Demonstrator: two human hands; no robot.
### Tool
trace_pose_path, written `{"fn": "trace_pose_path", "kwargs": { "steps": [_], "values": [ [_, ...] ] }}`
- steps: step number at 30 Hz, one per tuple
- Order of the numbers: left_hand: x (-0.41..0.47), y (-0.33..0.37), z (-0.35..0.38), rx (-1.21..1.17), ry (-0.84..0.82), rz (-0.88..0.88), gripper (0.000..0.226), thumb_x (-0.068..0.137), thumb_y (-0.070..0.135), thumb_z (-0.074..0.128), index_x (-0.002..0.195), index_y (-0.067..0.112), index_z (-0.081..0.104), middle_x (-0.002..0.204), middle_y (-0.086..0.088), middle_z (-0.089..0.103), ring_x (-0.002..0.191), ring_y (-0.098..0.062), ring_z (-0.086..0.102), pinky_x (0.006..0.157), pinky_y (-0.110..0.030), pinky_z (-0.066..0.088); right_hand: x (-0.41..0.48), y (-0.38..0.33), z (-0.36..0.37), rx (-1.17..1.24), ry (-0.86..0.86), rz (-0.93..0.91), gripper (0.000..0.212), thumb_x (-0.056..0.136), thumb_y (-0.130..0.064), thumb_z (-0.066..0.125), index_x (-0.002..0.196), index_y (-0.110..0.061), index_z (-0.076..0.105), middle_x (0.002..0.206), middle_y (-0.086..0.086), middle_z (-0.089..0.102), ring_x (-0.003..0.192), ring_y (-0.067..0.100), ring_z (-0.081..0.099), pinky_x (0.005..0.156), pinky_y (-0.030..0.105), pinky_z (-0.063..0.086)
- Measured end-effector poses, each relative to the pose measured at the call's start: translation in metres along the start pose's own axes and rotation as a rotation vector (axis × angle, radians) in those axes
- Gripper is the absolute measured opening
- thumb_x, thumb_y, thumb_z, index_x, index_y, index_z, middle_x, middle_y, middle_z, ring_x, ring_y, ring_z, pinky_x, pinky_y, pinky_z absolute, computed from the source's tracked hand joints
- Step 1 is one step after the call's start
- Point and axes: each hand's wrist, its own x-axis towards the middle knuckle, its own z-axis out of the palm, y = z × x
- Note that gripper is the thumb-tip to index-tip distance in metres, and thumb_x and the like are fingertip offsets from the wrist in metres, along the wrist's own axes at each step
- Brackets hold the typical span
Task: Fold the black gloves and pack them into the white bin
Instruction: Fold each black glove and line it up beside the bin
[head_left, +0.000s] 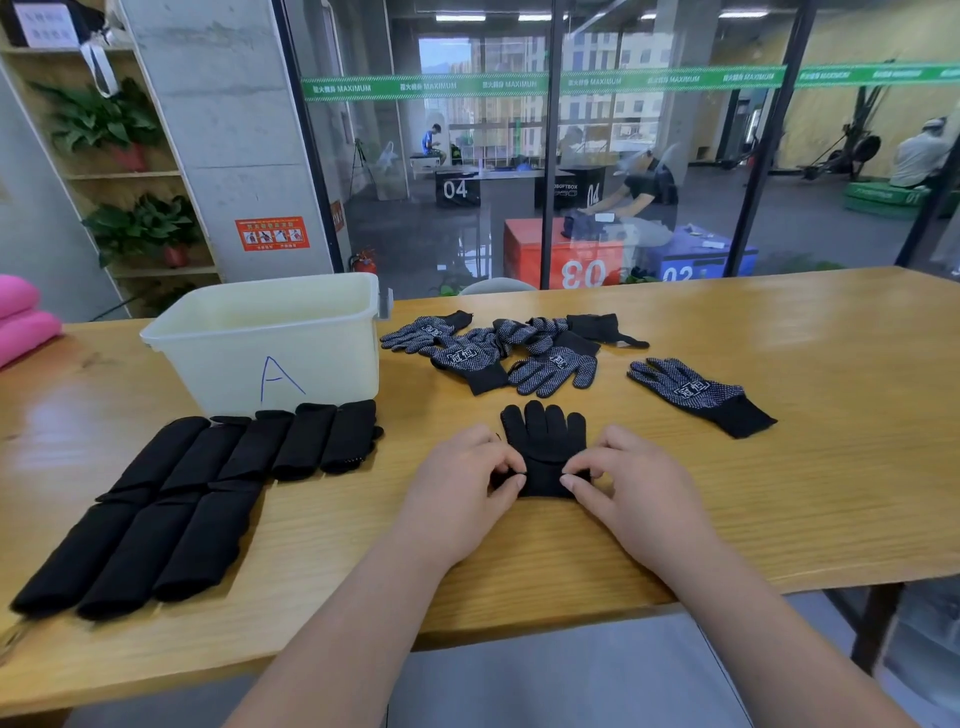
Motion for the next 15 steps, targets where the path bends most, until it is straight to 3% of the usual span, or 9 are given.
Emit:
{"fn": "trace_pose_path", "kwargs": {
  "steps": [3, 7, 12, 15],
  "values": [
    [0.0007, -0.0015, 0.0045, 0.118, 0.041, 0.064, 0.011, 0.098, 0.039, 0.069, 0.102, 0.034, 0.077, 0.11, 0.021, 0.055, 0.11, -0.005, 0.048, 0.095, -0.03, 0.048, -0.0001, 0.0007, 0.0047, -0.128, 0.053, -0.058, 0.016, 0.095, -0.049, 0.067, 0.099, -0.038, 0.078, 0.097, -0.019, 0.051, 0.091, 0.007, 0.051, 0.063, 0.029, 0.05],
    [-0.001, 0.0032, 0.0036, 0.19, 0.051, 0.101, 0.024, 0.092, 0.049, 0.064, 0.107, 0.034, 0.075, 0.123, 0.024, 0.06, 0.124, -0.004, 0.045, 0.105, -0.032, 0.041, 0.0013, 0.002, 0.0043, -0.174, 0.059, -0.126, 0.024, 0.095, -0.051, 0.064, 0.1, -0.034, 0.08, 0.113, -0.024, 0.062, 0.104, 0.012, 0.05, 0.079, 0.035, 0.051],
    [-0.0015, 0.0047, 0.0018, 0.181, 0.012, 0.055, 0.027, 0.091, 0.053, 0.06, 0.113, 0.038, 0.066, 0.117, 0.023, 0.065, 0.12, -0.004, 0.049, 0.101, -0.032, 0.04, 0.0009, -0.0029, 0.0001, -0.134, -0.021, -0.097, 0.035, 0.086, -0.063, 0.055, 0.109, -0.041, 0.068, 0.108, -0.029, 0.065, 0.109, 0.009, 0.051, 0.086, 0.034, 0.05],
    [-0.0021, 0.0038, 0.0008, 0.139, 0.019, 0.028, 0.023, 0.098, 0.048, 0.061, 0.115, 0.036, 0.069, 0.117, 0.022, 0.068, 0.116, -0.003, 0.051, 0.102, -0.033, 0.043, 0.0015, -0.0039, -0.0035, -0.089, -0.014, -0.064, 0.029, 0.085, -0.052, 0.06, 0.11, -0.04, 0.068, 0.101, -0.027, 0.066, 0.106, 0.009, 0.053, 0.086, 0.036, 0.051]
  ]
}}
